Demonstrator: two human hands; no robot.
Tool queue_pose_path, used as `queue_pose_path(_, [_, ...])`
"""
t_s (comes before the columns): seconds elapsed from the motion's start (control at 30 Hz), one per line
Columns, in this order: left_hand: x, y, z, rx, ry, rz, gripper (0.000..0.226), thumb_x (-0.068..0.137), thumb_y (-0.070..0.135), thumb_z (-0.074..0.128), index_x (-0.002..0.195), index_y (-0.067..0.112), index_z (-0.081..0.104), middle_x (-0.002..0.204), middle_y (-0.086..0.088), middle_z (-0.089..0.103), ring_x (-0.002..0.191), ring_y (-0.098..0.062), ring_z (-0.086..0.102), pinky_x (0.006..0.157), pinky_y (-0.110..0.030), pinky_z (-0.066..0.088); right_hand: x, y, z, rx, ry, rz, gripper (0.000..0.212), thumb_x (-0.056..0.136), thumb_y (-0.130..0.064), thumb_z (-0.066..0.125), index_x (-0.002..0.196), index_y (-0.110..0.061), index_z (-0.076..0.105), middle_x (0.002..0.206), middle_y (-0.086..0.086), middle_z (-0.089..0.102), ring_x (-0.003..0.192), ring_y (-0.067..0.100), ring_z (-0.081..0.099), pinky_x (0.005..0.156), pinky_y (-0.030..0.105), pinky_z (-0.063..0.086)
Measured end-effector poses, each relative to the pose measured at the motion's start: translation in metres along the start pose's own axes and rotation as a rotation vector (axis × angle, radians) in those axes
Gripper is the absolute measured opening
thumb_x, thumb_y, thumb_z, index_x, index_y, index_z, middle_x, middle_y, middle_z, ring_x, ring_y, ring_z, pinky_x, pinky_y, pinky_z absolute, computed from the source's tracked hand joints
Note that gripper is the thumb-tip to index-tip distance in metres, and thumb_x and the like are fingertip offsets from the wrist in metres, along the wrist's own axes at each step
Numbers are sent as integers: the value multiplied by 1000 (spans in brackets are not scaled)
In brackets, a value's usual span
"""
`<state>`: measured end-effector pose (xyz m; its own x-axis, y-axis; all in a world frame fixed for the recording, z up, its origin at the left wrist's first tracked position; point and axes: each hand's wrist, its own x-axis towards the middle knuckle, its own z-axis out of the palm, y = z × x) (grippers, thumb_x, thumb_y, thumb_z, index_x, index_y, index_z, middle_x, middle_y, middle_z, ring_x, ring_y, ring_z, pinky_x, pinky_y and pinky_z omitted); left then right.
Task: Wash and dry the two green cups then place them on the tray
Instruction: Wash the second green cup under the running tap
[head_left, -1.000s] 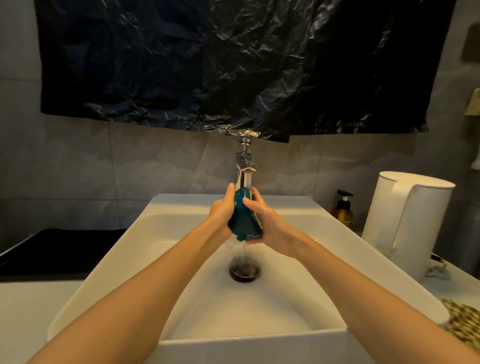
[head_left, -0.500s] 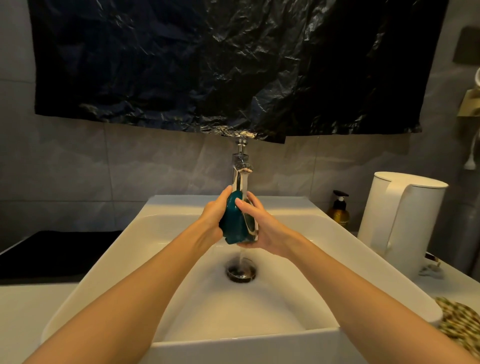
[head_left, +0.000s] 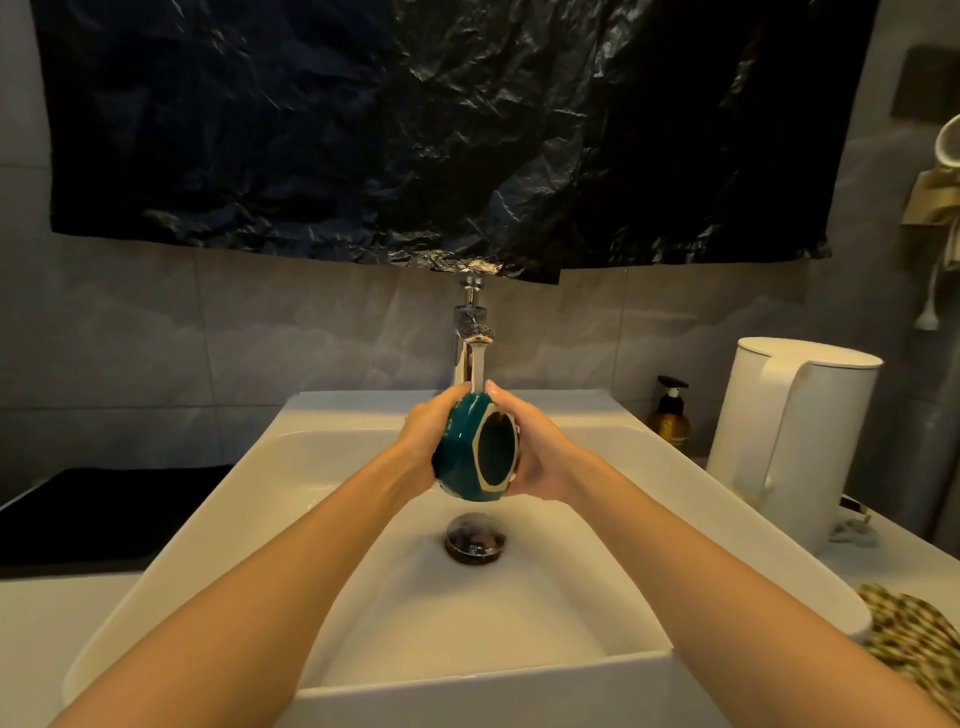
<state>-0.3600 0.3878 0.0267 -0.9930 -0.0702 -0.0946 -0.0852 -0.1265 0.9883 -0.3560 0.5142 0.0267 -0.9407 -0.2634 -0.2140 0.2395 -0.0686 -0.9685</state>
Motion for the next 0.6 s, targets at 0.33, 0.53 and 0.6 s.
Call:
queue_pose_path(0.33, [-1, -2, -20, 40, -93, -24, 35, 89, 48, 51, 95, 16, 62, 90, -6, 69, 82, -23, 63, 70, -33, 52, -1, 1, 11, -40, 6, 78, 57, 72, -59, 71, 112, -20, 55, 112, 8, 63, 106, 28, 57, 96, 47, 48])
queue_pose_path(0.53, [0, 3, -22, 7, -104, -86, 33, 86, 47, 56, 86, 15, 63, 82, -5, 70, 77, -22, 63, 67, -31, 51, 5, 2, 4, 80, -50, 82, 47, 90, -58, 48, 112, -19, 62, 111, 9, 66, 106, 29, 58, 91, 47, 49])
queue_pose_path(0.6, [-1, 3, -23, 1, -99, -105, 34, 86, 48, 56, 83, 15, 63, 77, -4, 70, 75, -22, 63, 65, -31, 50, 10, 6, 0, 59, -91, 60, 51, 92, -60, 42, 118, -21, 61, 116, 8, 66, 110, 28, 57, 95, 50, 47])
